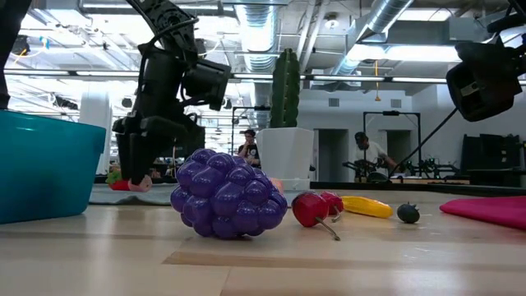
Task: Pick and placing Produce into tupperware
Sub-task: Put the peach into the blue bin
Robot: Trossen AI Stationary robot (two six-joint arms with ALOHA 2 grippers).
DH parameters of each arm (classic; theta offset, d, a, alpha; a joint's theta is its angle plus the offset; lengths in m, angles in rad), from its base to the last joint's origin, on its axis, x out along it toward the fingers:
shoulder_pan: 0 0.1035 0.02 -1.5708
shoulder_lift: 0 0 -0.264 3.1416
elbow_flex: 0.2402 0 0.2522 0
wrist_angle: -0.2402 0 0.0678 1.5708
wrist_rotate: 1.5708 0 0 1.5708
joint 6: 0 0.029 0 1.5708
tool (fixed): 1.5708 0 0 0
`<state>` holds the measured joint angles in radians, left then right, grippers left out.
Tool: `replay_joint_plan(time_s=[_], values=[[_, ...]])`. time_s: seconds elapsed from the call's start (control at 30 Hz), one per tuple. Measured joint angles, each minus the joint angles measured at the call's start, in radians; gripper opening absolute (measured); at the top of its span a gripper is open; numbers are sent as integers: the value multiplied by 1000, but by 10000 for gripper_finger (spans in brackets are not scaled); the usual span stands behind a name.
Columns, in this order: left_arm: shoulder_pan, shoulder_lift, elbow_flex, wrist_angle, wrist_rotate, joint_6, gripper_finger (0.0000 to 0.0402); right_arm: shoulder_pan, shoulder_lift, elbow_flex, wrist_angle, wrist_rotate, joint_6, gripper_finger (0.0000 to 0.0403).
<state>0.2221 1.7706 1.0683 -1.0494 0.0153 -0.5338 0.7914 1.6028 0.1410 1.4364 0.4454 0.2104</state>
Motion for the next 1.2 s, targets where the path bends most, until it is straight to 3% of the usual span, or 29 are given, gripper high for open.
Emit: replay_joint_plan(time_s=[0.47, 0.77, 0.97, 1.2], values=[[4, 0, -12, 51, -20, 4, 108, 0, 0, 0, 0, 0, 0, 265], [-22, -6, -12, 2, -30, 5, 106, 0, 0, 0, 0, 0, 0, 265], [-94, -54, 57, -38, -175, 15, 96, -2, 0, 0, -10, 0, 0, 265], [-214, -286, 66, 232, -213, 13, 89, -2, 0, 0, -13, 0, 10, 265]])
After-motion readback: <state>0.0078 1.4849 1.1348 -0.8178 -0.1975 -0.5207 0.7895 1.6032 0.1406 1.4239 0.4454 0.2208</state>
